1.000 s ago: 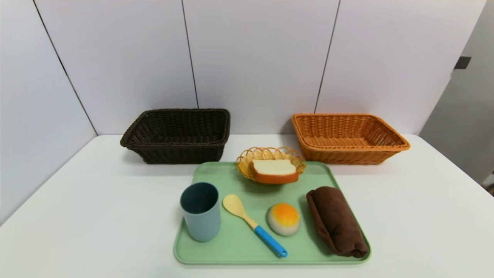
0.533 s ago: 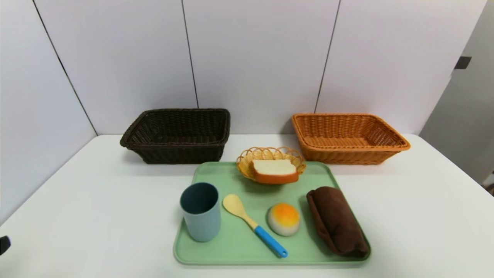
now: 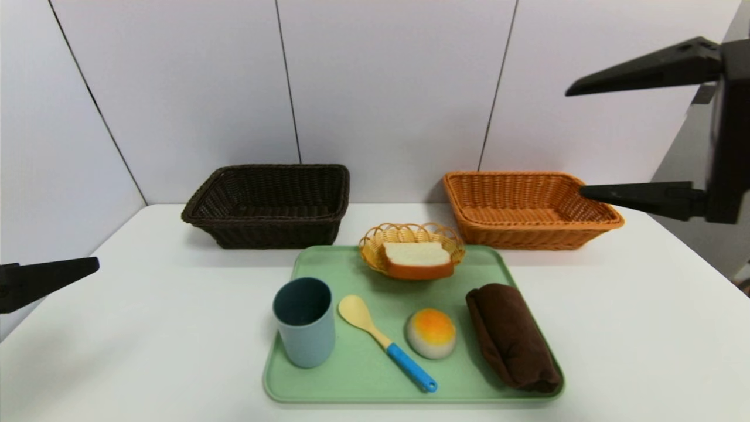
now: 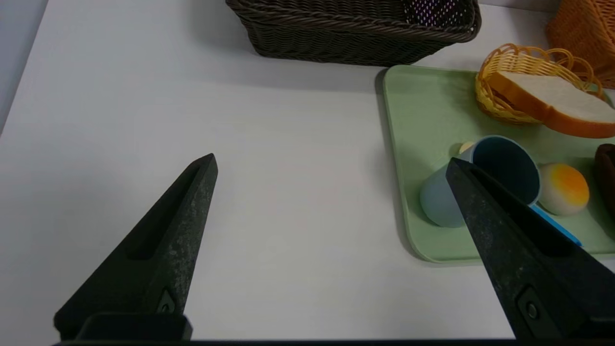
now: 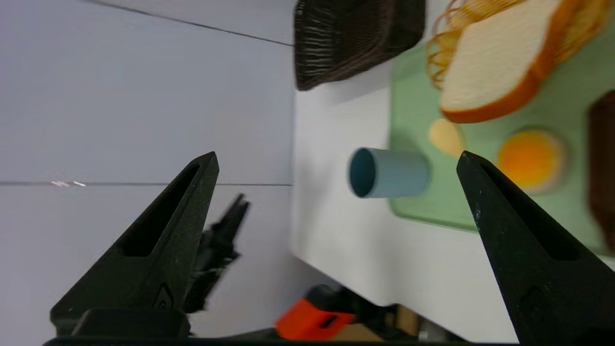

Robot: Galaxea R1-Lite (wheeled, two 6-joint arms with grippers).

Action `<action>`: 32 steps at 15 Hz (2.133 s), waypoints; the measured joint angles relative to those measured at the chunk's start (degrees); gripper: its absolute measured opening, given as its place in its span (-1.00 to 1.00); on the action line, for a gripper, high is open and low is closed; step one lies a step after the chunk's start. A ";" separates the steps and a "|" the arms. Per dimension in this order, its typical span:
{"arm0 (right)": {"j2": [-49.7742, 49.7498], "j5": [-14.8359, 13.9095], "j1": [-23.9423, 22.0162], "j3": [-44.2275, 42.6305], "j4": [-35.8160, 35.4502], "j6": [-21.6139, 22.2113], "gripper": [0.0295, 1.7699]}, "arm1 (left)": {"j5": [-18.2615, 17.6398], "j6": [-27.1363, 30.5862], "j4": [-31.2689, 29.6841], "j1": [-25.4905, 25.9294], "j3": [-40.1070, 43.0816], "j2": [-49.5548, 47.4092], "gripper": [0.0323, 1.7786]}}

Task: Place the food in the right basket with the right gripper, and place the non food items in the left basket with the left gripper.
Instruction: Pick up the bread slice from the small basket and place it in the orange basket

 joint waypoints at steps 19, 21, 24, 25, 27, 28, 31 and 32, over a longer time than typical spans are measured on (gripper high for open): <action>13.64 2.46 2.23 23.05 -24.22 27.62 0.93 | 13.60 -8.97 -11.36 -19.93 -5.60 21.02 0.90; 13.95 2.44 2.26 24.50 -26.11 29.00 0.93 | 13.54 -9.05 -11.34 -19.96 -4.90 20.54 0.90; 14.65 2.32 2.26 28.39 -35.93 30.72 0.93 | 13.28 -9.83 -11.22 -20.00 -4.35 19.55 0.90; 15.24 2.29 2.26 29.42 -39.40 32.84 0.93 | 13.14 -9.98 -11.06 -20.02 -4.22 19.16 0.90; 16.84 1.77 2.32 30.57 -43.59 35.47 0.93 | 13.13 -10.01 -11.00 -20.02 -3.85 18.55 0.90; 17.71 1.19 2.61 30.73 -44.48 35.65 0.93 | 13.10 -10.01 -11.00 -20.02 -3.57 18.29 0.90; 20.29 -0.63 3.99 30.84 -46.19 36.34 0.93 | 13.08 -10.01 -11.00 -20.02 -2.91 17.76 0.90; 20.88 -0.85 4.22 30.77 -46.74 36.80 0.93 | 13.06 -10.01 -11.03 -20.02 -2.76 17.65 0.90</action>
